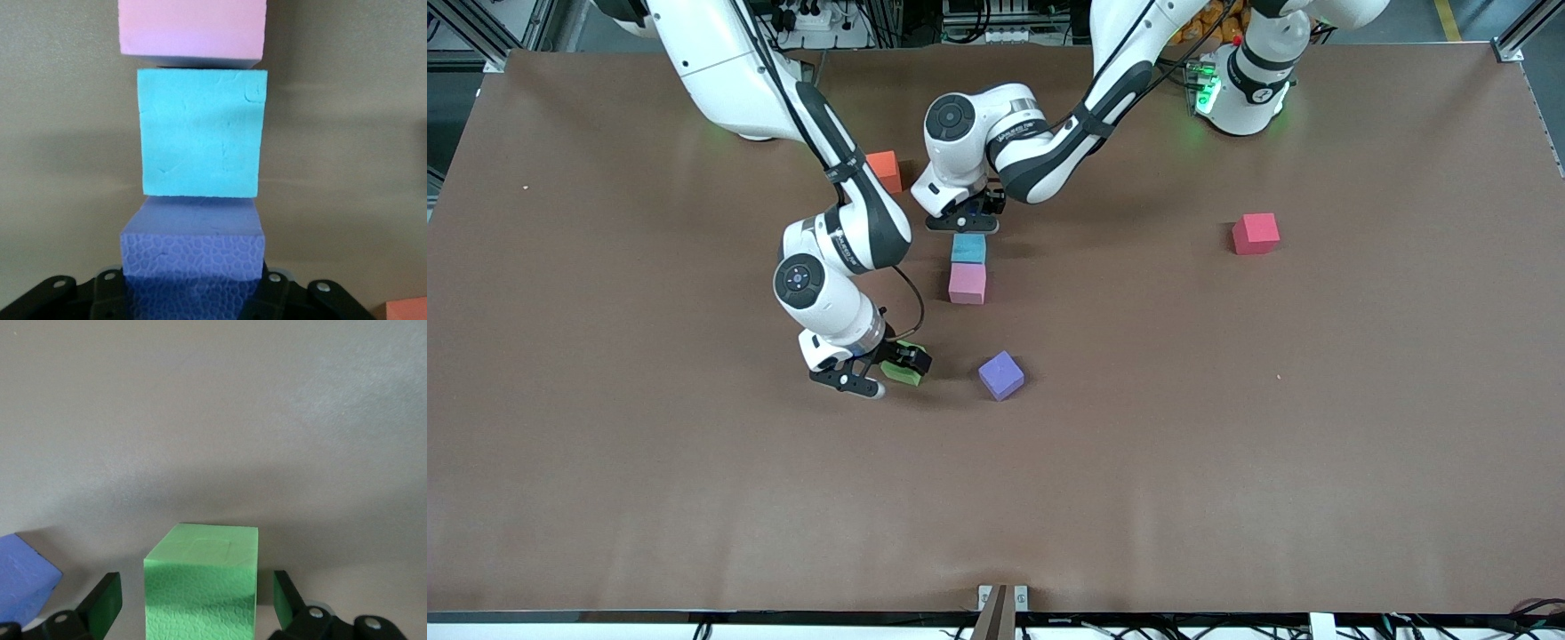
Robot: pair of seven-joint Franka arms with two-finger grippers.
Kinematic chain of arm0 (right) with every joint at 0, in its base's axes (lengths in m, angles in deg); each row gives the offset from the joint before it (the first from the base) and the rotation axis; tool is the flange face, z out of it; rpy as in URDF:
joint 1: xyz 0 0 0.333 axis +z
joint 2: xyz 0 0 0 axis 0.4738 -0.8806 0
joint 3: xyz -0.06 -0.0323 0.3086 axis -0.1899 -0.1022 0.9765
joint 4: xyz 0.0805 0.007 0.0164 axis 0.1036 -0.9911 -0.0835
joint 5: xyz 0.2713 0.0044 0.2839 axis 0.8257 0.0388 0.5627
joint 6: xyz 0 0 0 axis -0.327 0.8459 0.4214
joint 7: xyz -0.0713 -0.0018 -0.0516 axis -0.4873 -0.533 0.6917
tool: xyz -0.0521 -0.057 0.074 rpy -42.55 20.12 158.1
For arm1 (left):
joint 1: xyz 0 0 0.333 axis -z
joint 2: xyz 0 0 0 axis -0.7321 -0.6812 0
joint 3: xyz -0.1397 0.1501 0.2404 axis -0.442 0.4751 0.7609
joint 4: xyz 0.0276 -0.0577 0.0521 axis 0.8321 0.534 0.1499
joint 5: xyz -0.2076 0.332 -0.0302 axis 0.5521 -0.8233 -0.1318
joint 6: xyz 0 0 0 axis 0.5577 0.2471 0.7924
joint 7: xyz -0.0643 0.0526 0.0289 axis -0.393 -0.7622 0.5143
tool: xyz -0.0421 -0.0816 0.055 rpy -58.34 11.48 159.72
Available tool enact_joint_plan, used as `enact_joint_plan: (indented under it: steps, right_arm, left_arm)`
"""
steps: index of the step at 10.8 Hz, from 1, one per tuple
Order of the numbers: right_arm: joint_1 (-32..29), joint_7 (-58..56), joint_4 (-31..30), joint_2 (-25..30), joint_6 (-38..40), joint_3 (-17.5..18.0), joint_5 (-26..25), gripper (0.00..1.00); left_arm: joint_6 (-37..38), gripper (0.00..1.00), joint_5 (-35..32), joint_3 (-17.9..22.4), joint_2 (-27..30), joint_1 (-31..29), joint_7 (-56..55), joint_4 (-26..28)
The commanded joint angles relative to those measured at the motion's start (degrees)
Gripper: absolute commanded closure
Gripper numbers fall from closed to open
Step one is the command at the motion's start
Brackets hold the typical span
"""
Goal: Arrange blocks into number 1
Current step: 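Set the purple cube beside the teal cube while the right gripper carries green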
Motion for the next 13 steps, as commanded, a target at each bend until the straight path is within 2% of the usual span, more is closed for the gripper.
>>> enact_joint_plan:
  steps: [1,3,6,7,10,13]
  right_arm:
    - [0.5,-1.49,0.76,-1.68,-0.05,-0.31,1.03,0.0]
    - [0.5,-1.49,0.5,-1.77,0.04,-0.31,0.86,0.02]
    - [0.5,-1.49,0.5,-1.69,0.48,-0.31,0.95,0.4]
    - [0.5,-1.49,0.5,-1.6,0.65,-0.31,0.86,0.47]
    - [0.42,-1.58,0.5,-0.98,0.92,-0.4,0.86,0.46]
    - [-2.03,-3.85,-1.69,4.44,4.16,-0.4,0.86,0.44]
  left_arm:
    - [-0.05,1.0,-1.35,0.1,-1.38,0.06,0.71,-1.8]
    - [-0.05,1.0,-1.35,0.1,-1.65,0.06,0.72,-1.89]
    - [-0.05,1.0,-1.44,0.27,-2.44,0.06,0.72,-1.89]
    - [-0.05,1.0,-1.44,0.45,-2.53,0.06,0.8,-1.89]
    - [-0.05,1.0,-1.36,0.8,-2.79,0.06,1.33,-1.89]
    - [-0.05,1.0,-1.18,0.8,-3.4,0.23,1.68,-3.2]
